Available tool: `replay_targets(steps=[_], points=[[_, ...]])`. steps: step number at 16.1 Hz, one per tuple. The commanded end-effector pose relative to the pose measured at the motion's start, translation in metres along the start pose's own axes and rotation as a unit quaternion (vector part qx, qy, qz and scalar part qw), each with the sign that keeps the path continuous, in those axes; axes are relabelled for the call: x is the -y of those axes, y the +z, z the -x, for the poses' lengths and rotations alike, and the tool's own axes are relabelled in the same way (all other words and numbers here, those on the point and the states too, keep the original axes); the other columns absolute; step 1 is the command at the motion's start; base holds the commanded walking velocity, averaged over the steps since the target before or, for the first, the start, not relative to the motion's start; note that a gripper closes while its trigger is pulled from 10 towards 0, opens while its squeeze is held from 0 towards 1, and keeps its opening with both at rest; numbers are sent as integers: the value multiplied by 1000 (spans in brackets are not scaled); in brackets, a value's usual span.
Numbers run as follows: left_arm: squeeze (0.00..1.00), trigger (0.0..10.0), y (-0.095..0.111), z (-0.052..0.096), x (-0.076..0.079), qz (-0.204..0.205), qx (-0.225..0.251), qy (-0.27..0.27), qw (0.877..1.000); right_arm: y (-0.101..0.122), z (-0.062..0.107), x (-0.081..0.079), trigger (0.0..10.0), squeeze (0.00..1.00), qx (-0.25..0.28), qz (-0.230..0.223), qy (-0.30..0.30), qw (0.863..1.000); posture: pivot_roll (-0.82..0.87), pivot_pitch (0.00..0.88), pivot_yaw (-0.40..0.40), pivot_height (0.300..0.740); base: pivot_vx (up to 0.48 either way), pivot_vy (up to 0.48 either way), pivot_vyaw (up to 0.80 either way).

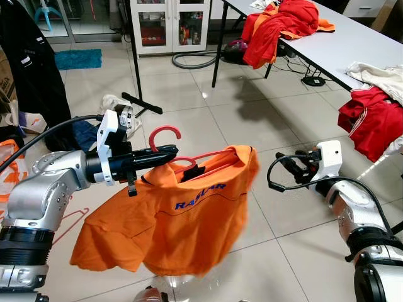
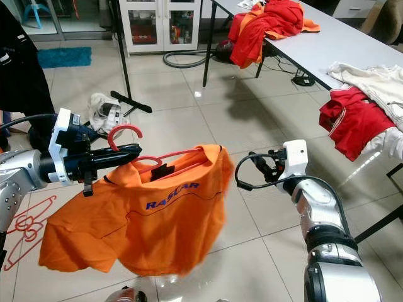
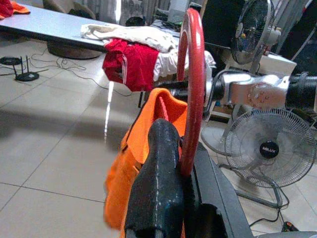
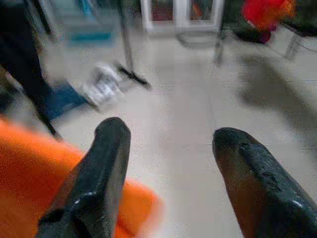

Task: Hang hanger

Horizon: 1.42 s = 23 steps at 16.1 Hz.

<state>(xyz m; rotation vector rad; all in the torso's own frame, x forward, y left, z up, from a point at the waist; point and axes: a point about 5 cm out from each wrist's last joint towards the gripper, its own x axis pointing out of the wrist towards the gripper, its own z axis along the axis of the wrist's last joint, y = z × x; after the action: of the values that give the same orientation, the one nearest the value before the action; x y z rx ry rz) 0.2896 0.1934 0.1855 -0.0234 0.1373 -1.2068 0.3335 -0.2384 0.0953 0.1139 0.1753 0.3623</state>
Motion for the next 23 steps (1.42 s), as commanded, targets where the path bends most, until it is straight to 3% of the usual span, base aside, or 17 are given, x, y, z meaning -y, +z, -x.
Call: replay_targets(steps=[1, 2, 3, 4, 7, 11, 13, 14, 15, 17, 19, 23], points=[[0, 10000, 2, -9, -7, -34, 14, 33, 999, 71, -3, 1, 10000, 0, 116, -20, 25, 993, -8, 0, -64, 740, 0, 0, 0], [0, 10000, 3, -11, -14, -39, 23, 71, 996, 75, -3, 8, 10000, 0, 124, -15, -12, 992, -7, 0, -64, 740, 0, 0, 0], [0, 10000, 5, -12, -25, -40, 42, 136, 989, 67, -1, 22, 10000, 0, 122, -1, -105, 987, -6, 0, -67, 740, 0, 0, 0], [0, 10000, 4, -12, -30, -37, 52, 168, 984, 61, 2, 29, 10000, 0, 128, -1, -157, 979, -3, 0, -70, 740, 0, 0, 0], [0, 10000, 5, -14, -37, -34, 69, 233, 969, 51, 6, 27, 10000, 0, 126, -7, -206, 970, 1, 0, -72, 740, 0, 0, 0], [0, 10000, 7, -26, -49, -49, 87, 388, 916, 13, -1, 1, 10000, 0, 90, -8, -201, 975, 16, 0, -66, 740, 0, 0, 0], [0, 10000, 0, -33, -52, 0, 102, 436, 894, -2, -5, -14, 10000, 0, 75, -8, -195, 978, 29, 0, -57, 740, 0, 0, 0], [0, 10000, -3, -35, -52, 9, 104, 448, 888, -4, -7, -17, 10000, 0, 74, -10, -195, 978, 33, 0, -53, 740, 0, 0, 0], [0, 10000, -8, -39, -49, 13, 106, 476, 873, -6, -9, -24, 10000, 0, 76, -15, -196, 977, 37, 0, -50, 740, 0, 0, 0], [0, 10000, -8, -53, -40, -15, 105, 493, 863, -3, -18, -38, 10000, 0, 87, 2, -182, 979, 61, 0, -48, 740, 0, 0, 0], [0, 10000, -6, -60, -32, -42, 108, 494, 862, 1, -25, -48, 10000, 0, 96, 12, -168, 981, 63, 0, -47, 740, 0, 0, 0], [0, 10000, -1, -63, -33, -16, 143, 511, 848, -2, -34, -62, 10000, 0, 83, 15, -150, 985, 80, 0, -62, 740, 0, 0, 0]])
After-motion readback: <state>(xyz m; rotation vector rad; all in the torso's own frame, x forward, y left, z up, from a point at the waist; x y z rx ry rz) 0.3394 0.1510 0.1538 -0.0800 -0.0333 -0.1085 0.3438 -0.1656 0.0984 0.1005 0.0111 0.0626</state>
